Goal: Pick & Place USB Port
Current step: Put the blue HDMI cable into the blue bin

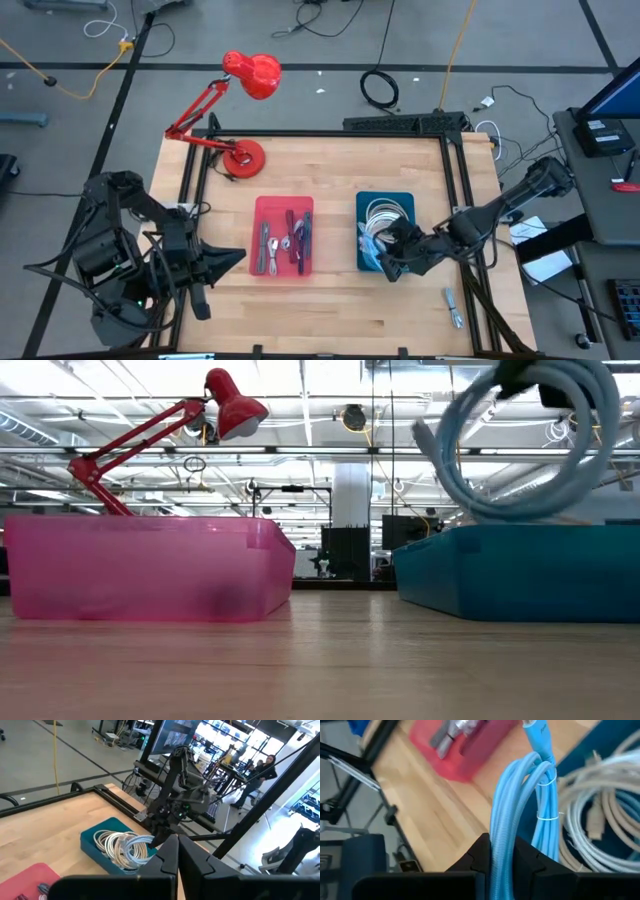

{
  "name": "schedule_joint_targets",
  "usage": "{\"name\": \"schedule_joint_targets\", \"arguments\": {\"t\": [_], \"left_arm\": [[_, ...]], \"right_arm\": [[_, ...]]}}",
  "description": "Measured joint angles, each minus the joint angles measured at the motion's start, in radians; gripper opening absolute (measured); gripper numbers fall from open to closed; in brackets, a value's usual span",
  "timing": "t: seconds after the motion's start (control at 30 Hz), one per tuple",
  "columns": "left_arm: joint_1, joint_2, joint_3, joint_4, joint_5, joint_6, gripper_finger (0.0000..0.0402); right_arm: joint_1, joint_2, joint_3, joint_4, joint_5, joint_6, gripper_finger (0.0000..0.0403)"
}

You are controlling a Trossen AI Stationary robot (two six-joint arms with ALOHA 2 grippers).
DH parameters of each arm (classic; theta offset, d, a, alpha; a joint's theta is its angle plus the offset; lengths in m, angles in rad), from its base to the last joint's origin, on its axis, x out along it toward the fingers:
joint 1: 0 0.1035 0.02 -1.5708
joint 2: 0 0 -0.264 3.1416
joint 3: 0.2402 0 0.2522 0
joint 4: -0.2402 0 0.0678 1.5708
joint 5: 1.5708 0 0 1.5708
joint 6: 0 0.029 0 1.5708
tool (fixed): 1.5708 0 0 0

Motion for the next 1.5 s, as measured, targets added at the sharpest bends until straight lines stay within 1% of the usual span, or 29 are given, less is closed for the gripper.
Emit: {"name": "schedule_joint_targets", "arguments": {"t": [0.1, 0.23, 0.4, 0.53, 0.63, 0.73, 0.8, 0.97, 1.1, 1.2, 1.3, 1.4, 1.5], "left_arm": [[-0.002, 0.000, 0.000, 0.001, 0.001, 0.000, 0.0003], [-0.002, 0.000, 0.000, 0.002, 0.002, -0.006, 0.0010], [-0.002, 0.000, 0.000, 0.003, 0.011, -0.008, 0.0006], [-0.002, 0.000, 0.000, 0.003, 0.017, -0.009, 0.0005], [-0.001, 0.000, 0.000, 0.003, 0.027, -0.012, 0.0011], [-0.001, 0.000, 0.000, 0.004, 0.039, -0.012, 0.0007], [-0.001, 0.000, 0.000, 0.004, 0.045, -0.011, 0.0003], [-0.001, 0.000, 0.000, 0.005, 0.046, -0.012, 0.0010], [-0.001, 0.000, 0.000, 0.008, 0.048, -0.011, 0.0006], [-0.001, 0.001, 0.000, 0.008, 0.050, -0.011, 0.0003], [-0.001, 0.001, 0.000, 0.008, 0.052, -0.013, 0.0010], [-0.001, 0.001, 0.000, 0.009, 0.053, -0.015, 0.0013], [-0.001, 0.001, 0.000, 0.009, 0.053, -0.015, 0.0010]], "right_arm": [[0.000, 0.000, -0.044, 0.005, -0.017, 0.029, 0.0031], [-0.001, -0.003, -0.094, 0.013, -0.023, 0.061, 0.0031], [-0.002, -0.005, -0.110, 0.003, -0.007, 0.054, 0.0031], [-0.008, -0.023, -0.112, -0.040, 0.017, 0.050, 0.0031], [-0.020, -0.040, -0.112, -0.088, 0.012, 0.049, 0.0031], [-0.029, -0.060, -0.112, -0.146, 0.008, 0.052, 0.0033], [-0.035, -0.074, -0.113, -0.176, 0.007, 0.058, 0.0048], [-0.037, -0.112, -0.115, -0.238, 0.013, 0.047, 0.0114], [-0.046, -0.131, -0.115, -0.339, 0.013, 0.046, 0.0157], [-0.059, -0.139, -0.114, -0.396, 0.018, 0.046, 0.0179], [-0.076, -0.139, -0.114, -0.433, 0.025, 0.036, 0.0193], [-0.088, -0.139, -0.114, -0.435, 0.085, 0.017, 0.0203], [-0.103, -0.138, -0.112, -0.435, 0.183, 0.011, 0.0208]]}}
